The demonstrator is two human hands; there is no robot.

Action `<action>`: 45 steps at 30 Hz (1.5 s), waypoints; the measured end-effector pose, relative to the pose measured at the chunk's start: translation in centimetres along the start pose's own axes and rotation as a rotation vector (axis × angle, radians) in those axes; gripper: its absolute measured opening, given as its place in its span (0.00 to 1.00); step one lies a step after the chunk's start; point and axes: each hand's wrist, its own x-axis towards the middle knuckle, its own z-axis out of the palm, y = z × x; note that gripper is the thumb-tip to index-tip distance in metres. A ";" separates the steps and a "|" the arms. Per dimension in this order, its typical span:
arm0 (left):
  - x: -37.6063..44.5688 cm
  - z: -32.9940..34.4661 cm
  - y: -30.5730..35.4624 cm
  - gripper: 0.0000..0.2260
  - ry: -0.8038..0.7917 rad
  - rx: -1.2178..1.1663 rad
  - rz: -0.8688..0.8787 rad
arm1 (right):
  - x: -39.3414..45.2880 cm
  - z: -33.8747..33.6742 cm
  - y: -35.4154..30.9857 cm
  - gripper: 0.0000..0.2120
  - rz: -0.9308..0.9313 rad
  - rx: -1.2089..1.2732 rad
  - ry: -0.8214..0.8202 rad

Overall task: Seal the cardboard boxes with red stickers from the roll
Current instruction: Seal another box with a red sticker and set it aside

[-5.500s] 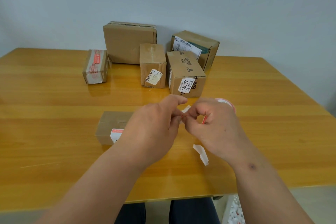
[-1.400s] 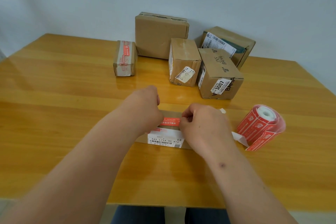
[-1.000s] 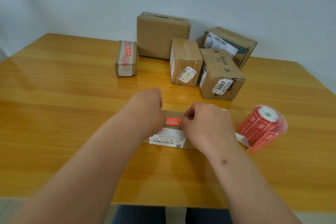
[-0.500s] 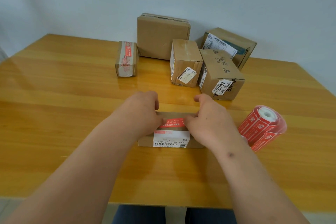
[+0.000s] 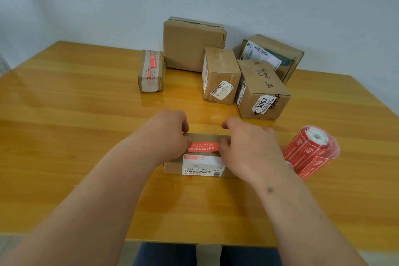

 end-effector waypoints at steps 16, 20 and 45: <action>-0.3 0.0 0.0 0.11 0.001 0.013 0.007 | -0.9 1.4 0.9 0.14 -0.135 0.082 0.137; -0.3 0.1 0.0 0.11 0.005 0.022 0.011 | -0.9 2.1 1.4 0.12 -0.161 0.133 0.186; -1.0 1.5 1.6 0.31 0.077 0.173 -0.082 | -0.5 2.3 1.6 0.27 0.155 0.168 0.088</action>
